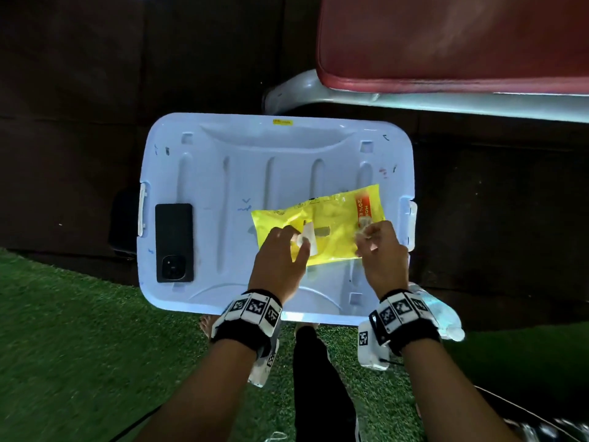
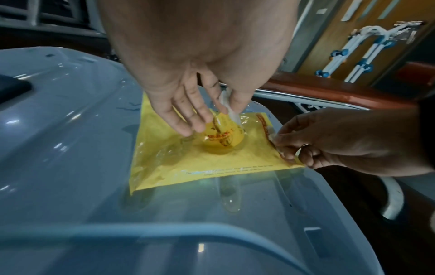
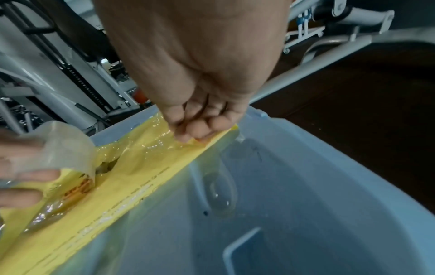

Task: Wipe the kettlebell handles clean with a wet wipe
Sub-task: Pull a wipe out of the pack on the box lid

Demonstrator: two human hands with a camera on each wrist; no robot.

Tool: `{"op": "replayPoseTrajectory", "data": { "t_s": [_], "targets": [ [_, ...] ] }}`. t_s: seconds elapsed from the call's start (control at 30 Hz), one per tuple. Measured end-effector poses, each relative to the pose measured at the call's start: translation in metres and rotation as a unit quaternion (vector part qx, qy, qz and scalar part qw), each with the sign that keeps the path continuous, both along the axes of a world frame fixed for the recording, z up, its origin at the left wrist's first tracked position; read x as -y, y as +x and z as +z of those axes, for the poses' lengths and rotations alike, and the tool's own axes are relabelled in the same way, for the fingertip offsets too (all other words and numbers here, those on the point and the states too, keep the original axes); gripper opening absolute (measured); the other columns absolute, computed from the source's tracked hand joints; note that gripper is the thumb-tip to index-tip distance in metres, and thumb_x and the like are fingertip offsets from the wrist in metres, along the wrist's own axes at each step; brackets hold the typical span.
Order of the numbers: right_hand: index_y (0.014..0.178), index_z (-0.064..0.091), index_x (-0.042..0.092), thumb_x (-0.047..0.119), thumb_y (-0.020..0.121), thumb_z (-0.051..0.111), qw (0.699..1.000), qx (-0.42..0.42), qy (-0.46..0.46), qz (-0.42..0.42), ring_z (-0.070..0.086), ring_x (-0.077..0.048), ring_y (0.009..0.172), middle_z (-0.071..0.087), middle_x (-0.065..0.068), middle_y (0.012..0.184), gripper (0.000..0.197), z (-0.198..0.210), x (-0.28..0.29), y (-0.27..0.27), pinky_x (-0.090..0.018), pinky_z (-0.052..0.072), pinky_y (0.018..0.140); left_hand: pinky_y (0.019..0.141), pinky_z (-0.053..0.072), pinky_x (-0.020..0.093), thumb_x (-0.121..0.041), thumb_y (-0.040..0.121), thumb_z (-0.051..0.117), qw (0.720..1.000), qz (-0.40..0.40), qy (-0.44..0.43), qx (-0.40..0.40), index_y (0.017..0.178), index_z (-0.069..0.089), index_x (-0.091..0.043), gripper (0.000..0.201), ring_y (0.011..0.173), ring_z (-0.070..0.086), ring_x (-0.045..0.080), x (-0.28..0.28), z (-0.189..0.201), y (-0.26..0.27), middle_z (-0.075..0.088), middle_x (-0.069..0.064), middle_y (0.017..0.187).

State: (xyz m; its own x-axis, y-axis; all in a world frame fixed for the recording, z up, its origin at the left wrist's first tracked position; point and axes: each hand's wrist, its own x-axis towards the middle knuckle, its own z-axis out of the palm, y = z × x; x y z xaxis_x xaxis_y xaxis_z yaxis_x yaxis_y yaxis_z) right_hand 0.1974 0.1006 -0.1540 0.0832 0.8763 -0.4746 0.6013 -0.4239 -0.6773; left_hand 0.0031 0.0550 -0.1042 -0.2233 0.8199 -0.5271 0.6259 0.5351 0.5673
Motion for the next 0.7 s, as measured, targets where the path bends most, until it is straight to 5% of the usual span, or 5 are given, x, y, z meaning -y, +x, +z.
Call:
{"op": "replayPoseTrajectory", "data": {
  "t_s": [0.2,0.4,0.53,0.6,0.7],
  "targets": [
    [0.083,0.075,0.010,0.015,0.083,0.078,0.981,0.140,0.131,0.036,0.053,-0.033,0.101,0.059,-0.015,0.111,0.006,-0.001,-0.002,-0.005,-0.034,0.042,0.087,0.115,0.035,0.037,-0.035,0.101,0.057,0.981,-0.187,-0.053,0.023,0.153,0.040,-0.029,0.055,0.143,0.037,0.024,-0.022,-0.010,0.025,0.032,0.005,0.158],
    [0.115,0.066,0.010,-0.002,0.090,0.060,0.982,0.145,0.089,0.077,0.060,-0.038,0.095,0.068,-0.016,0.097,0.029,-0.003,-0.016,0.000,-0.049,0.049,0.080,0.112,0.043,0.046,-0.042,0.098,0.056,0.938,-0.304,-0.133,-0.101,0.160,0.019,-0.038,0.072,0.151,0.019,0.028,-0.037,-0.027,0.036,0.009,0.008,0.165],
    [0.093,0.078,0.009,-0.015,0.077,0.057,0.994,0.068,0.082,0.017,0.065,-0.037,0.095,0.072,-0.014,0.098,0.036,0.002,-0.017,0.001,-0.050,0.053,0.080,0.113,0.042,0.044,-0.049,0.095,0.060,0.926,-0.324,-0.170,-0.094,0.161,0.012,-0.039,0.082,0.153,0.011,0.028,-0.040,-0.025,0.036,-0.002,0.008,0.166],
    [0.084,0.079,0.005,-0.020,0.072,0.057,0.993,0.019,0.100,-0.061,0.069,-0.034,0.088,0.074,-0.014,0.094,0.035,0.007,-0.016,0.000,-0.044,0.057,0.077,0.116,0.039,0.044,-0.048,0.096,0.059,0.928,-0.314,-0.184,-0.077,0.162,0.014,-0.037,0.081,0.155,0.011,0.028,-0.044,-0.020,0.039,-0.003,0.009,0.167],
    [0.085,0.080,0.007,-0.016,0.073,0.063,0.978,-0.009,0.132,-0.159,0.072,-0.023,0.083,0.077,-0.009,0.090,0.031,0.016,-0.007,0.008,-0.013,0.052,0.073,0.120,0.032,0.042,-0.046,0.100,0.052,0.925,-0.320,-0.189,-0.077,0.161,0.023,-0.033,0.068,0.156,0.014,0.026,-0.047,-0.011,0.045,0.006,0.012,0.169]
  ]
}}
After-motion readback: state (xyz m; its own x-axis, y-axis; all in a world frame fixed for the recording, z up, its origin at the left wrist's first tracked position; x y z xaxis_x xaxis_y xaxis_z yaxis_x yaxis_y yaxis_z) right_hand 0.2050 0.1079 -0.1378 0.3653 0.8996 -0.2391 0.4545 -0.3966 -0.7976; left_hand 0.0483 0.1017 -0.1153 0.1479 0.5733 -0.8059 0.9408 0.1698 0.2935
